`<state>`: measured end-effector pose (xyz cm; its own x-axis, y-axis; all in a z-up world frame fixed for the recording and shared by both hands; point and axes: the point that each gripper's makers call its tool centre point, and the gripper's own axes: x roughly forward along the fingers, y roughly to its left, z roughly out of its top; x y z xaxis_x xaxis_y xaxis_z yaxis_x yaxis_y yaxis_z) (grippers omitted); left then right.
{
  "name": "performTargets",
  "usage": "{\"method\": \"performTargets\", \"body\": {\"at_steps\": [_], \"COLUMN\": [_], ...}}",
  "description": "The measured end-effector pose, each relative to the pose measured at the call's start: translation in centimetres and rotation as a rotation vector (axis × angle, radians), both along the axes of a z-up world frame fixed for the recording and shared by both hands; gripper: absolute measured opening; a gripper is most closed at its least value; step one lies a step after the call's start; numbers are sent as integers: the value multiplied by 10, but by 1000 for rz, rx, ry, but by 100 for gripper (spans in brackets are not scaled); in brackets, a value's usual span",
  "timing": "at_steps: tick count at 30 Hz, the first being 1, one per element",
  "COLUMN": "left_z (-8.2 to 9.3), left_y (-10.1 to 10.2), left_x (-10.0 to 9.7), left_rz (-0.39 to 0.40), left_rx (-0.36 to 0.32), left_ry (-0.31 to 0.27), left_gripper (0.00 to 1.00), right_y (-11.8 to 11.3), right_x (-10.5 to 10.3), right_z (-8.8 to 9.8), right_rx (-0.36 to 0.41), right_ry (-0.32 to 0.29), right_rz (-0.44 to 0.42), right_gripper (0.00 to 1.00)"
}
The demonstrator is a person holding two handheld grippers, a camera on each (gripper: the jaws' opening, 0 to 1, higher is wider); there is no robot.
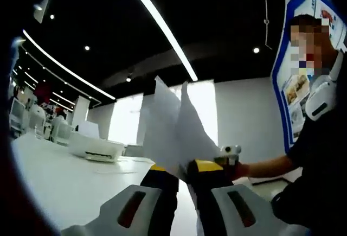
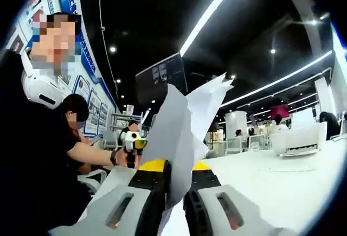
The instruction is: Organize the stack of printing papers by aligning and flattening the scattered papers on the table
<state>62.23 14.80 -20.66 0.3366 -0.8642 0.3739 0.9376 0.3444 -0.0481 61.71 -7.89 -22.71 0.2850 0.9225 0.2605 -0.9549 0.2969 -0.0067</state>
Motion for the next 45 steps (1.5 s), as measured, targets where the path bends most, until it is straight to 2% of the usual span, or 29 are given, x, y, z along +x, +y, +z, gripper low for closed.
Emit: {"method": "performTargets", "body": {"at_steps": [5,6,8,11,12,13,15,17,19,22,24,25,26,29,31,38,42,45], "left_z": [-5,-6,-5,-3,14,21,34,37,31,12,5,3,2,6,13,33,43,41], "left_y": [-5,-5,-5,-5,-2,-1,-1,-2,-5,-9,-10,-10,-10,-7,-5,14,15,3], "left_x": [-5,-5,-3,-1,2,1,-3,-3,-2,3,6,7,5,3,-1,-3,-9,-10], "left_rz": [-27,-25,-11,1,24,18,-8,-11,-13,-5,7,7,3,-8,-20,-11,-46,-70], "left_rx": [-8,-1,11,14,37,39,43,60,102,179,201,204,200,167,130,28,15,76], "left_ry": [16,13,7,-2,-64,-83,-111,-133,-139,-139,-135,-133,-122,-101,-95,-79,-74,-65], "left_gripper": [14,12,12,11,11,11,11,11,13,13,14,15,17,22,23,27,29,33], "right_y": [5,6,10,13,20,22,25,27,22,16,16,15,16,17,17,13,3,0], "right_x": [-3,-3,-4,-4,-1,0,1,1,10,21,22,22,19,13,10,11,19,20], "right_z": [-4,-3,-3,0,17,22,35,40,42,36,30,27,22,19,21,18,15,15], "right_rx": [4,4,-24,-22,-41,-43,-54,-64,-74,-106,-124,-132,-151,-131,-100,-98,-102,-109], "right_ry": [39,43,8,14,16,34,20,9,15,5,-1,-3,-15,10,48,69,67,53], "right_rz": [-1,-1,0,-2,2,8,1,-3,2,-14,-18,-18,-6,12,30,28,31,40], "right_gripper": [12,11,5,4,5,6,10,10,10,10,8,3,0,0,0,0,0,0]}}
